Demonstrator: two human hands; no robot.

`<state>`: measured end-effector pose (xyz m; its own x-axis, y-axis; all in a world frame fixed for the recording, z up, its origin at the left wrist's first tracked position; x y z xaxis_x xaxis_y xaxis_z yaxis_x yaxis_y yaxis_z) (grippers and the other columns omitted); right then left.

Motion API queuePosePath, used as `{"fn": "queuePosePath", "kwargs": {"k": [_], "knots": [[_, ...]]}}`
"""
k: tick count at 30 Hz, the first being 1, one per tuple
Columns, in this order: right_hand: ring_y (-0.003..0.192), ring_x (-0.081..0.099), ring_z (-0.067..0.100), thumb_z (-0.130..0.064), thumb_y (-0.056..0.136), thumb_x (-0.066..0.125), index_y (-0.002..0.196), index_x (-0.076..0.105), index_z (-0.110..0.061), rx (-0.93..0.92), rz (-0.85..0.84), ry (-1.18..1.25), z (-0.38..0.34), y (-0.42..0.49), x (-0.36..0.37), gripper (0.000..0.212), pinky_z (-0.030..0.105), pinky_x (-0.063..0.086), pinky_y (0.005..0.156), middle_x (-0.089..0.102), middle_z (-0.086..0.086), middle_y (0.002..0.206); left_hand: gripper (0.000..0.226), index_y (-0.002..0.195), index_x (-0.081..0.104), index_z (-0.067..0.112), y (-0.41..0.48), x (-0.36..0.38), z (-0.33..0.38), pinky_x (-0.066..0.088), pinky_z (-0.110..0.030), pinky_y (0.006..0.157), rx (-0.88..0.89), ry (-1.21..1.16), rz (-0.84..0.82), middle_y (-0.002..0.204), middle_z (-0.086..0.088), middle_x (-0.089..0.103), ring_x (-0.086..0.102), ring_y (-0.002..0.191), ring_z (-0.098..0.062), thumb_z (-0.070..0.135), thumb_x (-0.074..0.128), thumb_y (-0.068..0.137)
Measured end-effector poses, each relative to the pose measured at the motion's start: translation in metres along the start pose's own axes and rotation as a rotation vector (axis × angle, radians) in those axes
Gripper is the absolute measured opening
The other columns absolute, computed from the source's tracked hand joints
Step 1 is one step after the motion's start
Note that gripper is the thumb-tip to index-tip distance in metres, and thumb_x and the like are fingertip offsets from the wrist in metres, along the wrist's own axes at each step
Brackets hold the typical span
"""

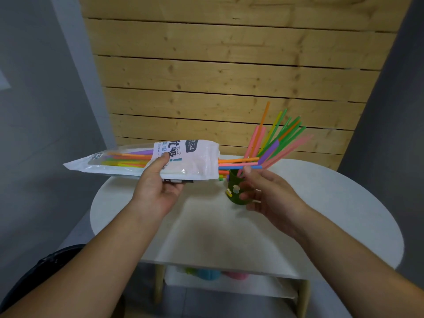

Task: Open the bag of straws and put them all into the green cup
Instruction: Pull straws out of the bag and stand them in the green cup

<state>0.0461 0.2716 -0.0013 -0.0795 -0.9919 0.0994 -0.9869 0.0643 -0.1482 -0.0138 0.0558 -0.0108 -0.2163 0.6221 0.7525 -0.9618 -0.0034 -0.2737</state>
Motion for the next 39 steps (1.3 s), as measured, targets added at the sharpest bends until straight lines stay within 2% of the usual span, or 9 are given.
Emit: {"fn": "queuePosePath", "kwargs": {"k": [3,8,13,15,21,27,31,36,39], "knots": [[0.066,0.056,0.015,-0.047,0.093,0.059,0.103,0.069,-0.016,-0.008,0.036,-0.013,0.005,0.001,0.014,0.033,0.029,0.048,0.058,0.059,0.005,0.086,0.013,0.105,0.068,0.011,-0.002,0.001,-0.003,0.063,-0.041,0.062,-0.004,-0.001,-0.004,0.097,-0.009,0.080,0.078,0.081,-0.024,0.007,0.066,0.093],[0.064,0.045,0.015,-0.037,0.096,0.059,0.097,0.074,-0.022,-0.127,0.196,0.108,-0.008,0.001,0.022,0.022,0.028,0.045,0.063,0.047,0.003,0.067,0.008,0.099,0.067,0.011,-0.004,0.004,-0.010,0.064,-0.043,0.069,-0.015,0.016,-0.010,0.090,-0.009,0.080,0.078,0.078,-0.024,0.006,0.066,0.093],[0.061,0.064,0.010,-0.029,0.097,0.060,0.096,0.072,-0.008,-0.165,0.306,0.214,-0.016,-0.001,0.009,0.024,0.023,0.057,0.069,0.068,0.003,0.067,0.015,0.106,0.067,0.010,0.000,0.000,-0.009,0.064,-0.043,0.066,-0.020,-0.010,0.001,0.101,-0.011,0.079,0.078,0.085,-0.025,0.006,0.067,0.092],[0.070,0.074,0.016,-0.029,0.097,0.060,0.095,0.071,-0.006,-0.172,0.352,0.223,-0.019,-0.001,-0.005,0.025,0.027,0.060,0.074,0.076,0.008,0.075,0.020,0.112,0.067,0.010,0.003,-0.004,-0.005,0.064,-0.044,0.071,-0.014,-0.020,0.014,0.101,-0.011,0.079,0.078,0.087,-0.025,0.006,0.067,0.092],[0.066,0.075,0.018,-0.017,0.100,0.056,0.090,0.068,-0.006,-0.282,0.402,0.325,-0.041,-0.009,-0.055,0.019,0.027,0.061,0.070,0.077,0.008,0.072,0.016,0.108,0.067,0.012,0.013,-0.013,0.006,0.062,-0.036,0.057,0.014,-0.034,0.052,0.096,-0.007,0.080,0.078,0.080,-0.020,0.007,0.066,0.093],[0.073,0.076,0.024,-0.027,0.099,0.058,0.085,0.071,-0.014,-0.427,0.595,0.036,-0.059,-0.024,-0.098,0.023,0.034,0.061,0.078,0.075,0.005,0.067,0.022,0.115,0.067,0.013,0.016,-0.018,0.005,0.064,-0.039,0.065,0.021,-0.017,0.055,0.106,-0.008,0.079,0.077,0.089,-0.021,0.008,0.066,0.093],[0.068,0.075,0.019,-0.030,0.097,0.058,0.079,0.070,-0.023,-0.538,0.680,-0.171,-0.076,-0.037,-0.106,0.024,0.039,0.061,0.077,0.073,0.002,0.067,0.022,0.115,0.066,0.013,0.013,-0.012,0.000,0.064,-0.045,0.072,0.018,-0.009,0.037,0.106,-0.009,0.078,0.077,0.092,-0.023,0.008,0.066,0.094],[0.067,0.072,0.004,-0.029,0.099,0.056,0.085,0.069,-0.022,-0.575,0.610,-0.432,-0.079,-0.037,-0.083,0.020,0.016,0.055,0.063,0.072,-0.006,0.077,0.014,0.107,0.067,0.013,0.009,-0.008,-0.005,0.063,-0.043,0.076,0.015,0.006,0.035,0.105,-0.008,0.078,0.077,0.088,-0.021,0.008,0.066,0.094],[0.068,0.071,0.005,-0.031,0.098,0.056,0.087,0.069,-0.021,-0.544,0.563,-0.544,-0.072,-0.028,-0.072,0.019,0.022,0.055,0.065,0.072,-0.009,0.075,0.013,0.105,0.066,0.013,0.009,-0.008,-0.004,0.064,-0.043,0.073,0.016,0.009,0.031,0.102,-0.008,0.079,0.078,0.084,-0.021,0.007,0.066,0.094]]}}
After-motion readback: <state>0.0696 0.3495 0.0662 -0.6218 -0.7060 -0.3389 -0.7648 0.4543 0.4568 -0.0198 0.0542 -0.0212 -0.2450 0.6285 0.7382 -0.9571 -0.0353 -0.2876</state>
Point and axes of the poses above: each hand's wrist, its own y-axis towards the middle knuckle, its own x-axis out of the palm, z = x × y, the point moved 7 cm from there along y, towards the middle knuckle
